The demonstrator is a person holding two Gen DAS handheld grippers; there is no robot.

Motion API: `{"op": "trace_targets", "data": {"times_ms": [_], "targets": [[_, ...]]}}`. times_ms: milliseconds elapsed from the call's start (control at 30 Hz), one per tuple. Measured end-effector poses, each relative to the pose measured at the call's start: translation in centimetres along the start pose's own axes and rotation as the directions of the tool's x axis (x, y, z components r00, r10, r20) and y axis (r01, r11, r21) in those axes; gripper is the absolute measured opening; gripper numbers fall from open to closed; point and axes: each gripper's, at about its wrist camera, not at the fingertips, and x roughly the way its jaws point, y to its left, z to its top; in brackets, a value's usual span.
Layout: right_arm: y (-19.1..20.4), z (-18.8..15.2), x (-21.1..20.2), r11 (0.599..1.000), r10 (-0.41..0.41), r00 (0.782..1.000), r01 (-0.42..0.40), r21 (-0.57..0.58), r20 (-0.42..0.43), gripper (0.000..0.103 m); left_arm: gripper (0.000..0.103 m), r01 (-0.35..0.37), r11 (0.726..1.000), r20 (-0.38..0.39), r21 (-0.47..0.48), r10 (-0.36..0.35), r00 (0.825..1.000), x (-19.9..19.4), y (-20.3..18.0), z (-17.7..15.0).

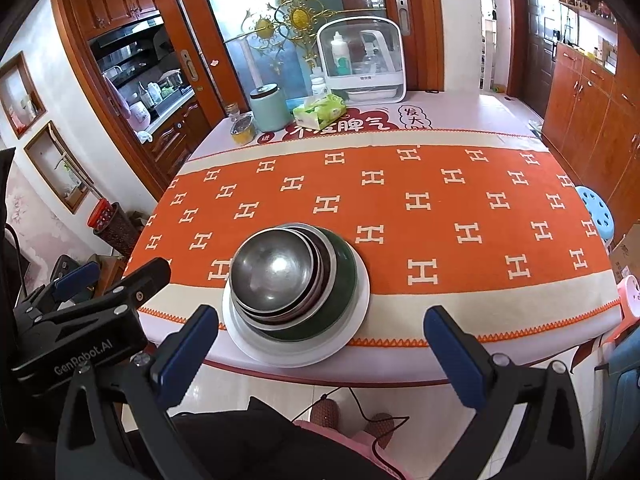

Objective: Organize plates and bowls

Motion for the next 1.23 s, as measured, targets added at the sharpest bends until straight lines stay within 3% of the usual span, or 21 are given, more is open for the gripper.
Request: {"op": "trace_targets", "data": {"times_ms": [1233], "targets": [[-0.1, 0.32, -0.02, 1.0, 0.002, 1.0, -0.002, 0.004, -0.006, 0.103, 0.102, 0.004, 1.0, -0.011, 0.003, -0.004, 1.0, 0.69, -0.01, 0.43]]}}
